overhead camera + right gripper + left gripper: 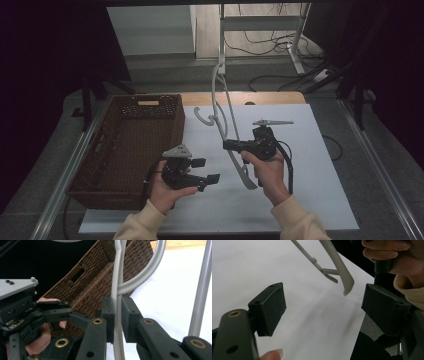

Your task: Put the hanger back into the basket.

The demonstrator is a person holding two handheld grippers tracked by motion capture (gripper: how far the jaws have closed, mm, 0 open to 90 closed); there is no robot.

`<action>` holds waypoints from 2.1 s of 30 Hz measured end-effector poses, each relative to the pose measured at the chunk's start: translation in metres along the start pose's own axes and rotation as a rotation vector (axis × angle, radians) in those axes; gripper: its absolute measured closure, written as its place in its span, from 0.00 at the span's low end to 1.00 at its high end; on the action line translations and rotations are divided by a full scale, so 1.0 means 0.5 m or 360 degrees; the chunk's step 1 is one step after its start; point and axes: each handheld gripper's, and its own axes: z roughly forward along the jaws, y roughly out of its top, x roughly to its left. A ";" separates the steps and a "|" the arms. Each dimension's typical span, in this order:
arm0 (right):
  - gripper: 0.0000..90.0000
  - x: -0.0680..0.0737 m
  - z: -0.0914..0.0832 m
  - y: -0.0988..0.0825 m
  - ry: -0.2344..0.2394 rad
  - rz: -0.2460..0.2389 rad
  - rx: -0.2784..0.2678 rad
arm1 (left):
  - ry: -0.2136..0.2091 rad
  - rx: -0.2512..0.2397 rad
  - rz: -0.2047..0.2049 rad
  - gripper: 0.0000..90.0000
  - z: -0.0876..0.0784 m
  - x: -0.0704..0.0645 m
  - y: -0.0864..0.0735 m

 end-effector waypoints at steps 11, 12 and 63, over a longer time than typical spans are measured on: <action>0.91 0.005 -0.003 -0.003 -0.0002 0.0028 -0.0080 | -0.0068 -0.0063 -0.0044 0.23 0.038 0.002 0.017; 0.91 0.006 -0.002 -0.003 -0.0001 0.0028 -0.0085 | -0.0078 -0.0072 -0.0051 0.23 0.041 0.002 0.019; 0.70 0.020 -0.011 -0.009 0.0067 -0.0020 -0.0291 | -0.0298 -0.0196 -0.0354 0.91 0.054 0.042 0.018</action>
